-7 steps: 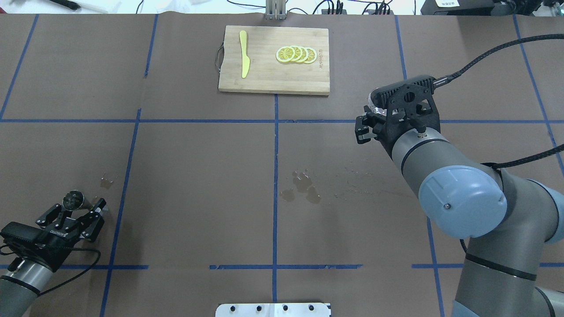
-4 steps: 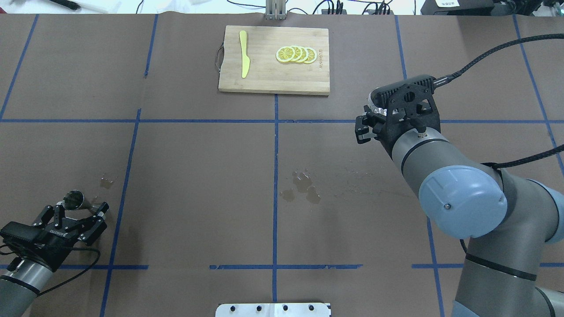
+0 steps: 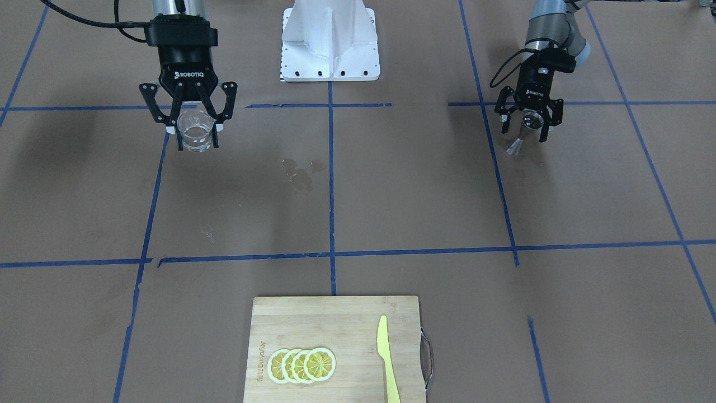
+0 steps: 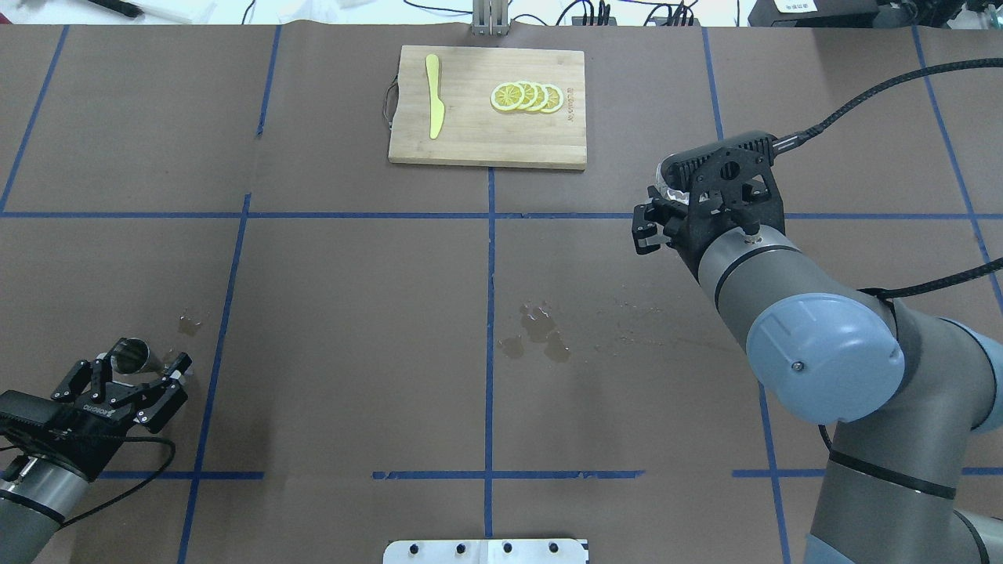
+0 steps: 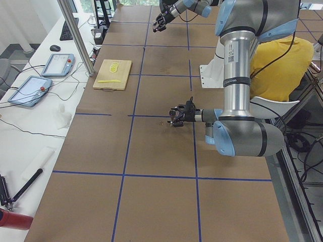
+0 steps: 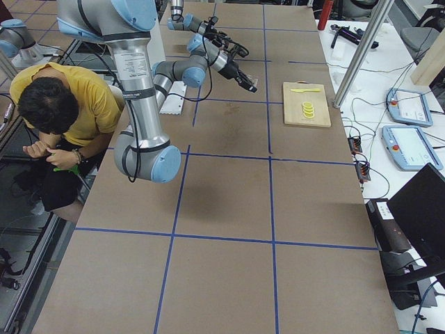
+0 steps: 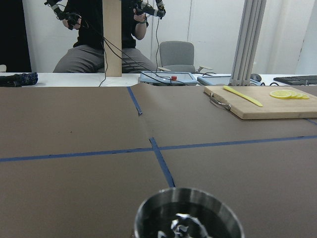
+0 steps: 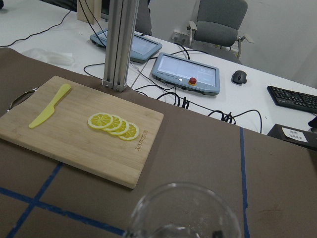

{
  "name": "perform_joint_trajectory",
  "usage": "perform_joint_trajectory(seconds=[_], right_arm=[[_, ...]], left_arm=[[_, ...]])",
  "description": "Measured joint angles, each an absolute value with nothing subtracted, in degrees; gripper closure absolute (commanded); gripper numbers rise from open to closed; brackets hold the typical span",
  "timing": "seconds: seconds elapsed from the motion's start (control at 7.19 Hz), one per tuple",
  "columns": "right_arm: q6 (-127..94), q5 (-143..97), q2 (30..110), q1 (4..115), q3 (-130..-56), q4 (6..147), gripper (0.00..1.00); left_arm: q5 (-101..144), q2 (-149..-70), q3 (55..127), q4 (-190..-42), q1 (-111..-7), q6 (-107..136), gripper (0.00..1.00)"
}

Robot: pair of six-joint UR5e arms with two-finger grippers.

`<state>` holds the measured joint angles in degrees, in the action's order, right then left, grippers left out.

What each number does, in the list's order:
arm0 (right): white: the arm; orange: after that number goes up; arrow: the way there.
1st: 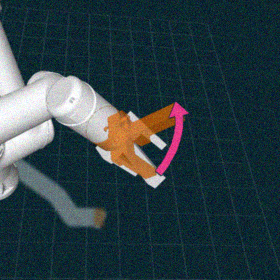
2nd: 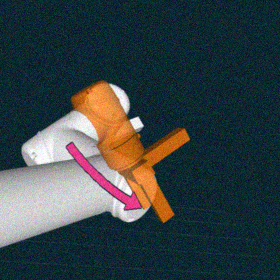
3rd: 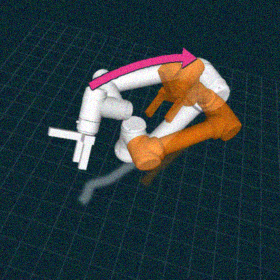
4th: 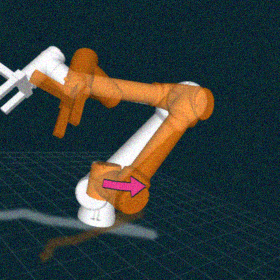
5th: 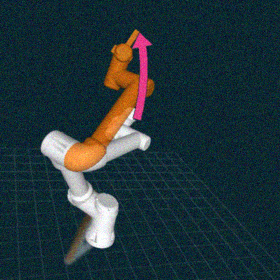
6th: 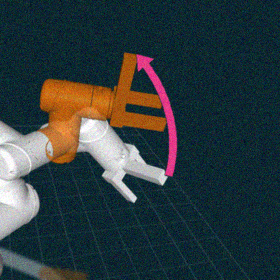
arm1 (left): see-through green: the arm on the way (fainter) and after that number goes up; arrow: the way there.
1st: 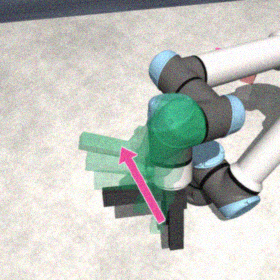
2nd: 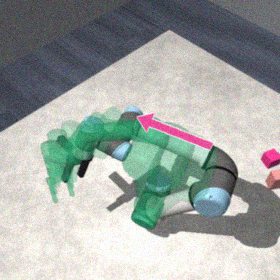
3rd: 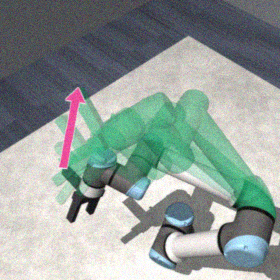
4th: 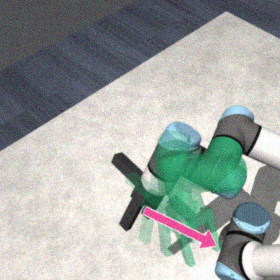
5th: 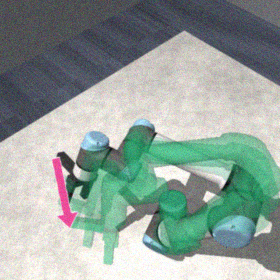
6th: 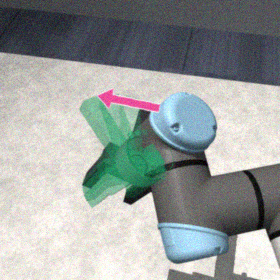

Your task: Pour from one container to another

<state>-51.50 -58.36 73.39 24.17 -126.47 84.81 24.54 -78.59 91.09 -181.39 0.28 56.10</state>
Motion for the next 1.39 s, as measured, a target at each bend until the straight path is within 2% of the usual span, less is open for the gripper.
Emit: perform_joint_trajectory(seconds=[0.42,1.39], right_arm=[[-51.50,-58.42,72.76,24.53,-126.47,84.81,1.00],[-51.47,-58.45,72.65,24.87,-126.45,84.90,1.00]], left_arm=[[25.57,-76.36,93.21,-181.39,0.38,55.10,0.00],[35.54,-70.27,103.50,-180.93,-2.03,50.42,0.00]])
